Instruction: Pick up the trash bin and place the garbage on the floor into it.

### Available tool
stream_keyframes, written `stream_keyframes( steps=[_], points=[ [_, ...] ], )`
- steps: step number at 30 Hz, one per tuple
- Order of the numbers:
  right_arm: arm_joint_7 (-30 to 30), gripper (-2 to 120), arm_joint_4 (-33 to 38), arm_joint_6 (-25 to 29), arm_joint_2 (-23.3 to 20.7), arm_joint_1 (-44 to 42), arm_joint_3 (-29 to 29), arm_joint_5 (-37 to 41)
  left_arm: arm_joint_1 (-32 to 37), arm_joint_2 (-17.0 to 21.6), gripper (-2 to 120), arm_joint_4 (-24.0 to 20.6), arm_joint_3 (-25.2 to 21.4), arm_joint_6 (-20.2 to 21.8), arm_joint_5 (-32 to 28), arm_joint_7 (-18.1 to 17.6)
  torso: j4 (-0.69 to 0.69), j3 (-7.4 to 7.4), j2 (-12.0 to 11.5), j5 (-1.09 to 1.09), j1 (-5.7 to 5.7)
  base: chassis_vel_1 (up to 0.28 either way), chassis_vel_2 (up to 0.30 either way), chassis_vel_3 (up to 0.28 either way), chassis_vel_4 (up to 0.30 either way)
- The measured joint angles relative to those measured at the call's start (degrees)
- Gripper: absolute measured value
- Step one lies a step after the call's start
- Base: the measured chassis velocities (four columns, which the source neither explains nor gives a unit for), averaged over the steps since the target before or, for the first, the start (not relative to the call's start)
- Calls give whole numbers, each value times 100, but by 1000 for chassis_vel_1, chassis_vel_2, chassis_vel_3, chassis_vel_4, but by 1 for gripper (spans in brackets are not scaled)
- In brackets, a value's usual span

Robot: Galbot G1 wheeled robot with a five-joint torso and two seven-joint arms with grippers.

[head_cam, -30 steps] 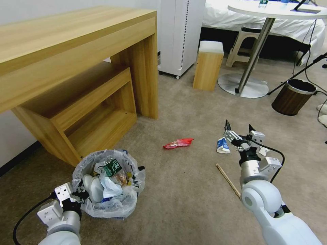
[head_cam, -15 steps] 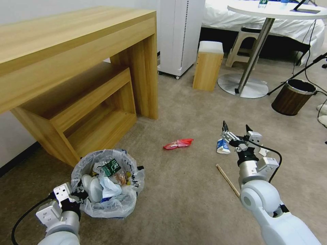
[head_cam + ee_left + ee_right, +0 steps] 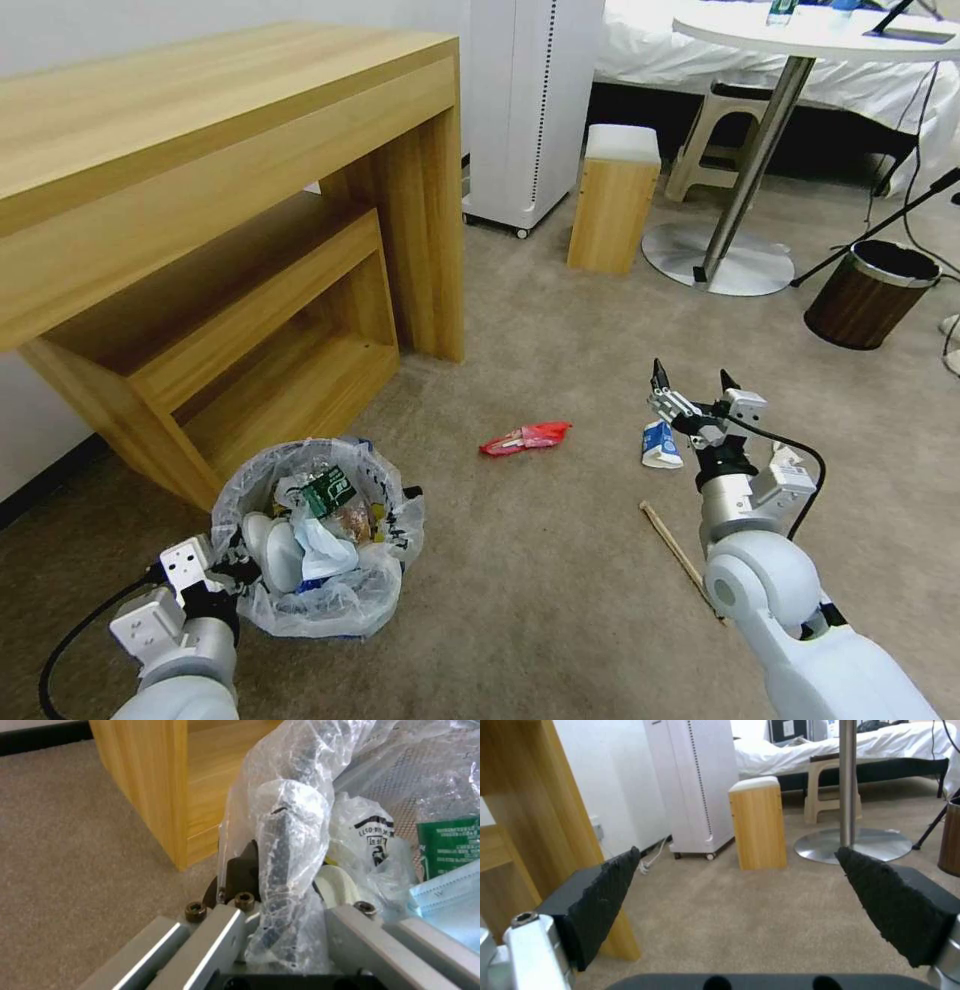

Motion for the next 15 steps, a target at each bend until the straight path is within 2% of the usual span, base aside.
stream_keyframes(
  steps=[7, 15],
  points=[
    [17, 100, 20, -29, 46, -4, -14, 19, 43, 62, 1, -1, 40, 23, 5, 27, 1, 0, 0, 0, 0, -45, 55, 51, -43],
    [44, 100, 52, -69, 49, 33, 5, 69, 18, 85, 1, -8, 57, 43, -9, 30, 0, 0, 0, -1, -1, 0, 0, 0, 0]
  ],
)
